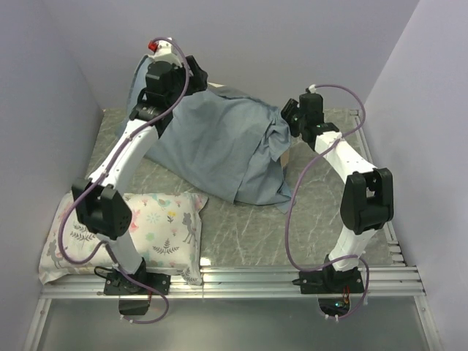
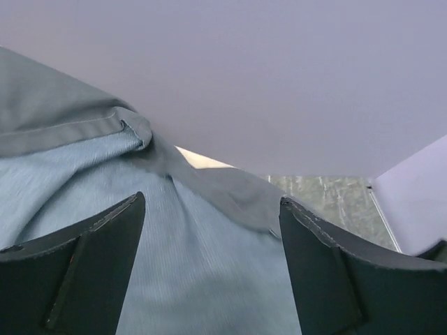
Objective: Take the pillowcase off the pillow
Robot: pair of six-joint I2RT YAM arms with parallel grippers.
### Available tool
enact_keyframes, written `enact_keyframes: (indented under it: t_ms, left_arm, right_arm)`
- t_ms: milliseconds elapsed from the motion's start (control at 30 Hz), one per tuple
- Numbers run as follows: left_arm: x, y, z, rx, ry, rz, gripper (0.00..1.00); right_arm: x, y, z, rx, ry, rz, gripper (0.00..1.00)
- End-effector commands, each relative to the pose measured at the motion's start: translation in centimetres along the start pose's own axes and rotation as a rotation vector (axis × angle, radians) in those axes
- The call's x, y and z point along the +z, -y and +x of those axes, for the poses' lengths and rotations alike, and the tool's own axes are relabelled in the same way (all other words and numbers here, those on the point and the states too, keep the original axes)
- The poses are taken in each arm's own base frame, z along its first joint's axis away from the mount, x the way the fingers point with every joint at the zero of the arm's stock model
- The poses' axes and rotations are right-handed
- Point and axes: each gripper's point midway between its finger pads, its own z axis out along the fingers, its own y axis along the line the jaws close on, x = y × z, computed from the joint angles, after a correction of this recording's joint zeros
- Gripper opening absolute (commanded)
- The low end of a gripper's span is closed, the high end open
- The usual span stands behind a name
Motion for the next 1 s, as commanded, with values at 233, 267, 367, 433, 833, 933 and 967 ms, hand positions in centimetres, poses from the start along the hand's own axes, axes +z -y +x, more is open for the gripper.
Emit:
enact_keyframes:
  t_ms: [233,267,367,433,833,933,967]
  left_arm:
    - [-7.0,6.6,6.8,0.065,-0.100,0.124,0.85]
    - [-7.4,7.5,9.3,0.068,-0.145,0.143,0.86]
    - [-8.4,8.9,13.1,0.085,-0.203,0.163,0.86]
    - [-8.7,9.0,14.8,0.095,-0.233,0.160,0.86]
    - [-10.8,9.5,21.4,0.138,-0.350,0.185,0.86]
    - [-10.6,9.5,22.7,0.157,-0.369,0.170,0.86]
    - [-10.2,9.4,23.5,0.163,-0.383,0.162,0.86]
  right_arm:
    - [-5.8,-1.3,-7.3,-0.077,0.191,0.130,0.96]
    - [-6.3,-1.6,-7.4,-0.081,0.201,0.123,0.96]
    - [-8.5,-2.1,-8.0,-0.087,0.250,0.092,0.97]
    - [-10.2,-2.2,-8.4,-0.087,0.290,0.084,0.98]
    - [-15.4,-3.8,-4.2,-0.137,0.297,-0.017,0.94]
    - [-14.7,-4.1,-1.7,-0.167,0.277,-0.012,0.93]
    - [-14.4,-4.7,-0.4,-0.180,0.261,-0.021,0.93]
